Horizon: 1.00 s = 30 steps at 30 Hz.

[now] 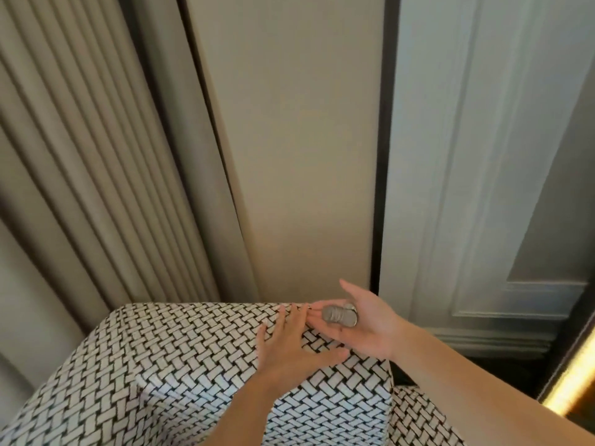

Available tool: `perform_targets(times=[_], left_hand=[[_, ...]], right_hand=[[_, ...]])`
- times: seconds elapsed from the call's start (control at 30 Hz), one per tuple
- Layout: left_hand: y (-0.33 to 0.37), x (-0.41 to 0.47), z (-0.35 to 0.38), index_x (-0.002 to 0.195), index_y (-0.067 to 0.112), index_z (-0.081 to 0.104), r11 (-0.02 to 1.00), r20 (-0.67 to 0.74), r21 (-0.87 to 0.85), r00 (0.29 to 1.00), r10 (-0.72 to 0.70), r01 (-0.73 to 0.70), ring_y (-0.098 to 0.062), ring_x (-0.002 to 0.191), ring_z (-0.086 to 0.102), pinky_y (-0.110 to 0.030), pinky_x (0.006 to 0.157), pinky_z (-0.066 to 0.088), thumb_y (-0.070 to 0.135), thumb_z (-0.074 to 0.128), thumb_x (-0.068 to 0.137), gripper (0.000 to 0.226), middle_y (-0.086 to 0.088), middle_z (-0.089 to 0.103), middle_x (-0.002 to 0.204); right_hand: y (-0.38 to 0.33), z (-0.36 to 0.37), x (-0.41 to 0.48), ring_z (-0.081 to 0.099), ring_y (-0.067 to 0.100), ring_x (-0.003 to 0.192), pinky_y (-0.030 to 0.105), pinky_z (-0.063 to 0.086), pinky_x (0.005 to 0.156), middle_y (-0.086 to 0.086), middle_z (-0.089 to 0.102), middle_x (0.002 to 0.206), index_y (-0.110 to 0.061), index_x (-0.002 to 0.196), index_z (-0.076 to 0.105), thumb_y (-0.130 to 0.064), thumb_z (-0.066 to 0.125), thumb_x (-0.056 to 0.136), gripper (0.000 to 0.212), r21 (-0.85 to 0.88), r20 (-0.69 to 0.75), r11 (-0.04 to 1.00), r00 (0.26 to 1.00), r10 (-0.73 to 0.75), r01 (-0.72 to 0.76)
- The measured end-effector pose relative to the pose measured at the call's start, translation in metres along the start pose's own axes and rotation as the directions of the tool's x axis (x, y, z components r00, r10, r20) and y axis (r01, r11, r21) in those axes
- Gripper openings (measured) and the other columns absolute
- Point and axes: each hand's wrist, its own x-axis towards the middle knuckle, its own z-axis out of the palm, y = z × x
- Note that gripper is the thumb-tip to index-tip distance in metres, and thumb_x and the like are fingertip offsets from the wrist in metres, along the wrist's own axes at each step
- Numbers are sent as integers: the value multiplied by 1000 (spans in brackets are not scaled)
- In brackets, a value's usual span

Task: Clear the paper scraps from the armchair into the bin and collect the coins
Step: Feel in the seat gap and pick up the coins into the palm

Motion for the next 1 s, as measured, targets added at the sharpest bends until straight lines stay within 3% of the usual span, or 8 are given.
perform_targets(times=[0.33, 0.57, 0.6, 0.63, 0.67, 0.8, 0.93, 1.0], left_hand=[[1, 0, 3, 147, 28, -15, 979, -77, 202, 996, 49, -33, -5, 140, -20, -44, 112, -15, 93, 4, 36, 130, 13, -16, 155], [-1, 2, 2, 149, 24, -10, 981, -24, 192, 999, 36, -31, -6, 141, -19, -43, 111, -17, 88, 18, 58, 115, 13, -15, 155], [-2, 3, 1, 149, 23, -10, 976, -12, 214, 999, 39, -35, -7, 141, -21, -43, 111, -17, 83, 28, 69, 107, 13, -16, 155], [-4, 4, 1, 149, 22, -12, 968, 1, 248, 999, 48, -46, -8, 141, -22, -44, 111, -17, 76, 34, 79, 99, 11, -17, 155], [-5, 4, 1, 148, 22, -15, 955, 17, 289, 998, 57, -59, -10, 140, -24, -45, 111, -16, 69, 35, 85, 93, 9, -20, 155], [-3, 4, -1, 146, 20, -22, 914, 78, 397, 995, 60, -86, -16, 139, -29, -49, 111, -15, 54, 30, 95, 81, 5, -27, 153], [-1, 3, 0, 145, 16, -23, 905, 68, 420, 996, 52, -76, -16, 139, -28, -49, 111, -14, 53, 27, 96, 80, 3, -30, 152], [-2, 2, 1, 145, 14, -24, 902, 54, 426, 997, 56, -74, -16, 139, -28, -48, 112, -14, 54, 25, 96, 80, 3, -30, 152]], right_hand=[[23, 0, 26, 57, 18, 113, 29, 38, 103, 10, 65, 118, -4, 114, 65, -47, 33, 98, 56, -219, -71, 938, 955, -289, 268], [39, 5, 35, 51, 13, 123, 23, 36, 99, 0, 63, 123, -17, 117, 65, -44, 15, 101, 59, -614, -4, 682, 862, -507, 397], [41, 5, 36, 52, 15, 122, 16, 28, 82, 3, 63, 125, -19, 120, 64, -45, 14, 100, 59, -664, 16, 637, 859, -512, 392], [44, 5, 37, 54, 13, 119, 25, 19, 106, 4, 63, 125, -20, 121, 63, -46, 14, 100, 59, -703, 31, 597, 855, -517, 387], [47, 5, 37, 56, 6, 114, 15, 40, 96, 1, 64, 122, -22, 122, 63, -47, 16, 100, 58, -733, 54, 557, 849, -525, 391], [54, 9, 38, 52, -8, 106, 2, 36, 85, -9, 61, 118, -21, 119, 65, -45, 22, 99, 53, -799, 104, 443, 820, -563, 406], [56, 10, 39, 53, 1, 116, 20, 41, 99, -11, 63, 116, -25, 118, 64, -49, 26, 97, 50, -706, 74, 551, 821, -566, 444], [56, 11, 39, 48, 2, 120, 4, 41, 84, -4, 60, 127, -20, 128, 58, -48, 22, 98, 55, -683, 44, 582, 819, -571, 442]])
